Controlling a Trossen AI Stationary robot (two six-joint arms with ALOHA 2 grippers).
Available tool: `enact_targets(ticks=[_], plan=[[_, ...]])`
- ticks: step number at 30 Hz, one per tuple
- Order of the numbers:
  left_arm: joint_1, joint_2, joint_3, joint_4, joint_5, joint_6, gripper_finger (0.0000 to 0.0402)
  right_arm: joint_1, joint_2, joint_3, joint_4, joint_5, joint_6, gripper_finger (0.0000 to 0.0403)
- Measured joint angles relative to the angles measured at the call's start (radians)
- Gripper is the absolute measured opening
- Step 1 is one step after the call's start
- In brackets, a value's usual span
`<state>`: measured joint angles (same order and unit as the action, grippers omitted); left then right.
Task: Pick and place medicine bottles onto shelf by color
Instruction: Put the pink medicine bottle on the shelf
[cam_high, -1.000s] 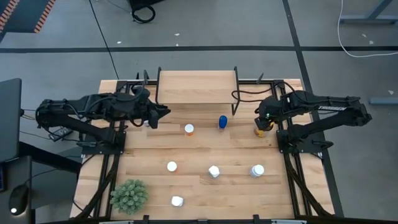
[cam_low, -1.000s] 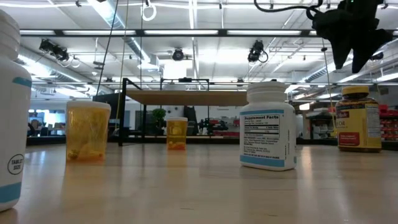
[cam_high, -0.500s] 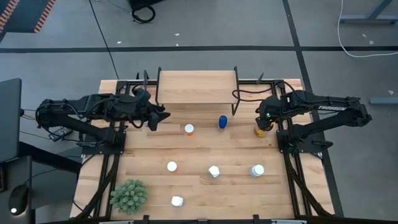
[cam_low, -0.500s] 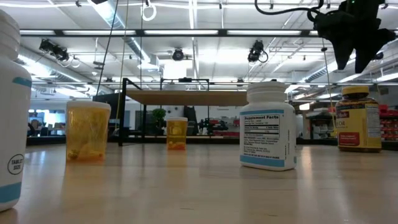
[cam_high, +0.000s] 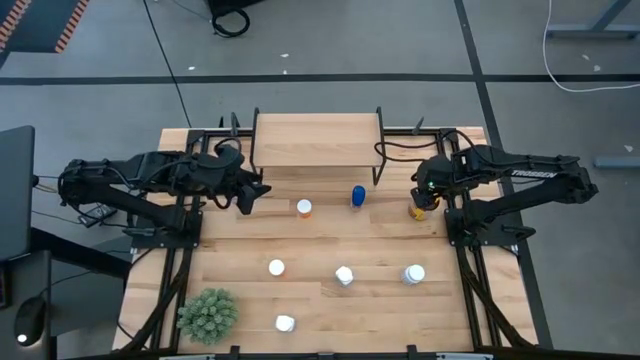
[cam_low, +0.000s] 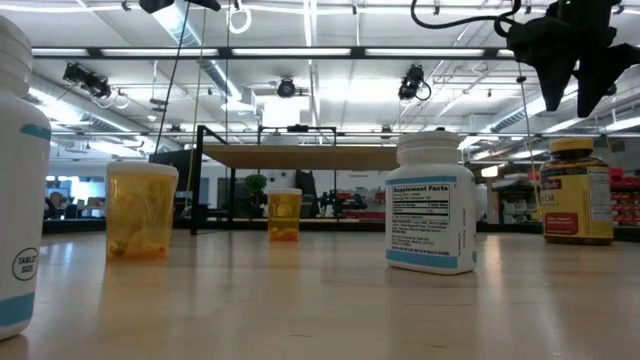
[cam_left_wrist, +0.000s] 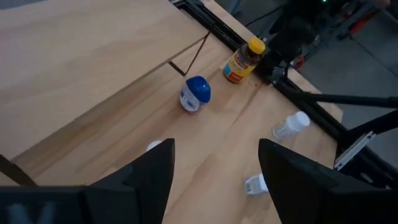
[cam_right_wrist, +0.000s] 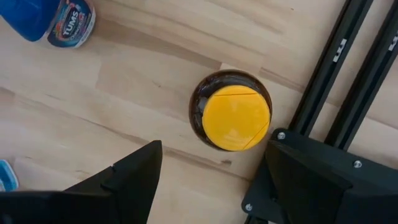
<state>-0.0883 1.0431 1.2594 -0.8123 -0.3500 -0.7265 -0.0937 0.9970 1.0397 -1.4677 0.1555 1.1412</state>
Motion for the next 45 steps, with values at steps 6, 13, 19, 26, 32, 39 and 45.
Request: enact_targets(ticks=[6, 13, 19, 26, 32, 39, 45], plan=[[0.000, 0.000, 0.000, -0.035, 0.000, 0.006, 0.0235, 0.000, 0.000, 0.000, 0.000, -0.003, 0.000, 0.0296], [0.000, 0.000, 0.000, -0.046, 0.000, 0.005, 0.0233, 0.000, 0.000, 0.000, 0.000, -0.003, -0.008, 0.0296], [0.000, 0.000, 0.000, -0.052, 0.000, 0.013, 0.0232, 0.000, 0.000, 0.000, 0.000, -0.004, -0.015, 0.0296], [0.041, 0.029, 0.001, -0.300, -0.081, -0.052, 0.0231, 0.000, 0.000, 0.000, 0.000, -0.003, -0.022, 0.0296], [0.114, 0.137, 0.001, -0.565, -0.044, -0.162, 0.0236, 0.000, 0.000, 0.000, 0.000, -0.003, -0.037, 0.0296], [0.157, 0.223, -0.036, -0.570, 0.049, 0.026, 0.0252, 0.000, 0.000, 0.000, 0.001, -0.003, -0.077, 0.0296], [0.183, 0.210, -0.136, -0.560, 0.196, 0.218, 0.0240, 0.000, 0.000, 0.000, 0.000, -0.003, -0.117, 0.0296]])
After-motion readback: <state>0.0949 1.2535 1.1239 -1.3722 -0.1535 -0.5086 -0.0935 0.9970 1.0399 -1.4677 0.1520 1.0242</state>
